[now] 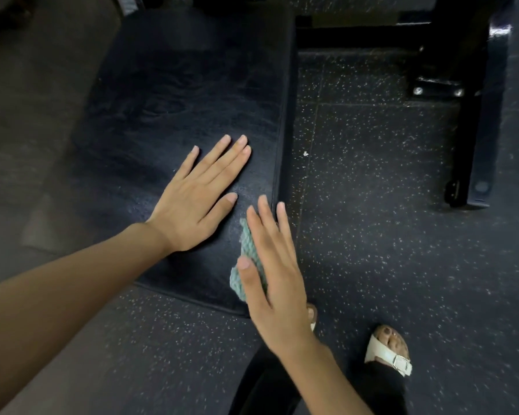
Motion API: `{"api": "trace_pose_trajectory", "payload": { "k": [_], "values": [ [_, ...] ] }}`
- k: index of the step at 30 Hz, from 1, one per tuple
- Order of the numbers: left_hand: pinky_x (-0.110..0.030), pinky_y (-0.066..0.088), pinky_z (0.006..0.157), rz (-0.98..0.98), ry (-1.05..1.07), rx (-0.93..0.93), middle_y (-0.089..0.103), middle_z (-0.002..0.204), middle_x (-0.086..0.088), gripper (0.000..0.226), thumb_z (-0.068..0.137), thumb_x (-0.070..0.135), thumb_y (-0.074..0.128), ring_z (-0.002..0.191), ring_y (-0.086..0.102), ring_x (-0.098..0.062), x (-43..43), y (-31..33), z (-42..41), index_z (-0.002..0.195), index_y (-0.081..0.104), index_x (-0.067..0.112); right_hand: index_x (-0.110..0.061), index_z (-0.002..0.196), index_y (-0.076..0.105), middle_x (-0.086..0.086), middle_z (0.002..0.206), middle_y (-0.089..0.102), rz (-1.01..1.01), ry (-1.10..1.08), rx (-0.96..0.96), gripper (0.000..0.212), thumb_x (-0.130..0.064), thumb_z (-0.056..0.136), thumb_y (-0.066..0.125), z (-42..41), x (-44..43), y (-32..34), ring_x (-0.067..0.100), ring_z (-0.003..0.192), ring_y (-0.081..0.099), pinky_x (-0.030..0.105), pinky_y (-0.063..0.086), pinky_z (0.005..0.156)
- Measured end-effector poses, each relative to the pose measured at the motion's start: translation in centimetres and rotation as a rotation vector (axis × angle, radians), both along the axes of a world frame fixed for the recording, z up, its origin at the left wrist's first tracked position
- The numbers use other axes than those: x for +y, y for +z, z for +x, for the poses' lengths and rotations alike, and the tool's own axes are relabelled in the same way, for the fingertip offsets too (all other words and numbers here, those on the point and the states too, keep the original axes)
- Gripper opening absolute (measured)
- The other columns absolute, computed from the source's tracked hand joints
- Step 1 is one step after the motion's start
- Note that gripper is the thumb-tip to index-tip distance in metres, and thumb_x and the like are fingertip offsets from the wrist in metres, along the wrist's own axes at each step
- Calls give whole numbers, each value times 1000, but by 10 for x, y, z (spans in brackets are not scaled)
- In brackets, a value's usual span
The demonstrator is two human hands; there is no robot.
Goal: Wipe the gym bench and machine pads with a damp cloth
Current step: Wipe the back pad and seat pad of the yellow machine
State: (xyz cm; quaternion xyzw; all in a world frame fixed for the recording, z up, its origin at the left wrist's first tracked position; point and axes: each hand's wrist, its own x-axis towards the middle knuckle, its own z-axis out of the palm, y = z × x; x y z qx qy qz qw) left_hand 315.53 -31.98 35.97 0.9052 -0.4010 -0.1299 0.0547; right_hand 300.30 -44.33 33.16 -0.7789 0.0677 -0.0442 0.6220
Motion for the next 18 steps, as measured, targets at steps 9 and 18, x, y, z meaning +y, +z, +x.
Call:
{"api": "trace_pose_trajectory", "payload": {
  "k": [9, 18],
  "values": [
    [-37, -3, 124, -12, 79, -21, 8, 166, 5, 58, 105, 34, 24, 153, 0, -9, -13, -2, -3, 159, 13, 17, -19, 153, 28, -8, 164, 18, 160, 27, -57, 48, -22, 105, 29, 18, -11, -14, 12, 152, 3, 55, 18, 120],
    [-43, 2, 124, -36, 103, -23, 11, 166, 2, 58, 104, 32, 26, 153, 4, -11, -16, -1, -3, 158, 15, 14, -14, 154, 29, -1, 165, 14, 117, 42, -74, 47, -19, 107, 31, 68, -30, -23, 9, 152, -3, 54, 15, 121]
  ]
}}
